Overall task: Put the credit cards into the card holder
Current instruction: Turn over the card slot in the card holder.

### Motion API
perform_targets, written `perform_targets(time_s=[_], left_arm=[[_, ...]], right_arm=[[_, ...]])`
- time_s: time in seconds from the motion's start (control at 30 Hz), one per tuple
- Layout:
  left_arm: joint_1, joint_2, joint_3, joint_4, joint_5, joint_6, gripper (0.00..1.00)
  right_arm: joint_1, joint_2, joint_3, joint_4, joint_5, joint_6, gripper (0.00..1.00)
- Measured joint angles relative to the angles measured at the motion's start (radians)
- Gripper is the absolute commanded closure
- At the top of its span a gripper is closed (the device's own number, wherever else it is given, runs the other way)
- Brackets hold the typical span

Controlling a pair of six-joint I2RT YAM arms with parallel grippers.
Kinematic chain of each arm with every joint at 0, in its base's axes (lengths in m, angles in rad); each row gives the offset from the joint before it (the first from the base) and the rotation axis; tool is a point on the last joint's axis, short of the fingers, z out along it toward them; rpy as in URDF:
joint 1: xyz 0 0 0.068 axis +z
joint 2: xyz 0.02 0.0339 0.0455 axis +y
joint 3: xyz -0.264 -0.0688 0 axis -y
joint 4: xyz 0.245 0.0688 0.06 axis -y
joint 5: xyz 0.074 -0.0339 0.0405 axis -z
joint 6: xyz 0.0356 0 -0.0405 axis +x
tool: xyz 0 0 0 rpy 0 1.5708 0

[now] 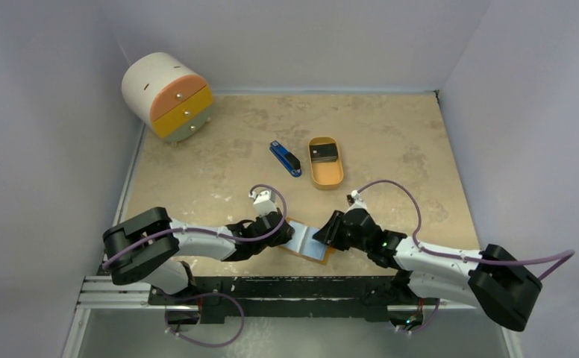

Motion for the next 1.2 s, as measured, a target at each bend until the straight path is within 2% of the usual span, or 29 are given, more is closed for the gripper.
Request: perform_targets(time_s=[0.2,0.57,0.9,1.2], left_arm=[[0.000,0.006,-0.012,0.027,-0.009,-0.020,1.00],[0.000,-0.044,-0.078,0.061,-0.036,-0.050,1.00],[0.000,-0.041,-0.077,0.057,-0.040,-0.068,1.00],[0.000,-0.019,-0.055,0.048,-0.051,-0.079,1.00]], right_arm=[[0.000,-0.011,0.000,-0.063,0.009,0.031,0.61],[0.000,0.204,0.153,-0.054,0.008,-0.004,0.58],[0.002,0.106,0.148,-0.193,0.092,-0.002,0.56],[0.002,0.042,0.112,-0.244,0.111,0.017,0.56]])
